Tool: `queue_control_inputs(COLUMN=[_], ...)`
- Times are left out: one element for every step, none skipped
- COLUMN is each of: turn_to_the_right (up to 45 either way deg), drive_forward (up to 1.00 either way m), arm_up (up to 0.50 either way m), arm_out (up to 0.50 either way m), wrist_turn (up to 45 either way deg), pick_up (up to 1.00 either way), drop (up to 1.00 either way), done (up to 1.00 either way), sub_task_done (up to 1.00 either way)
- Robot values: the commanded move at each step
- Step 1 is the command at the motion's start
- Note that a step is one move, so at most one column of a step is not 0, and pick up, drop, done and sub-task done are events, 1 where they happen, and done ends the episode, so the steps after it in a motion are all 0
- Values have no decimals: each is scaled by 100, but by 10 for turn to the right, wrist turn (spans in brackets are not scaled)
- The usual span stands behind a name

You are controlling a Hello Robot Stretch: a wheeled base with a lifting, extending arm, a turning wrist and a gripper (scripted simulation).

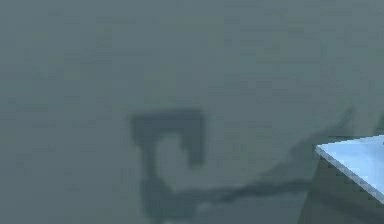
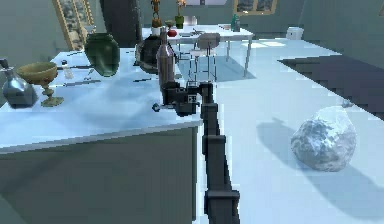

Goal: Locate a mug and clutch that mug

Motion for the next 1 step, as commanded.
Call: queue_control_inputs(turn_to_the_right=[0], drive_forward=[0], arm_up=[10], arm_out=[0], wrist_turn=[0], pick_up=[0], drop=[0], done=[0], sub_task_done=[0])
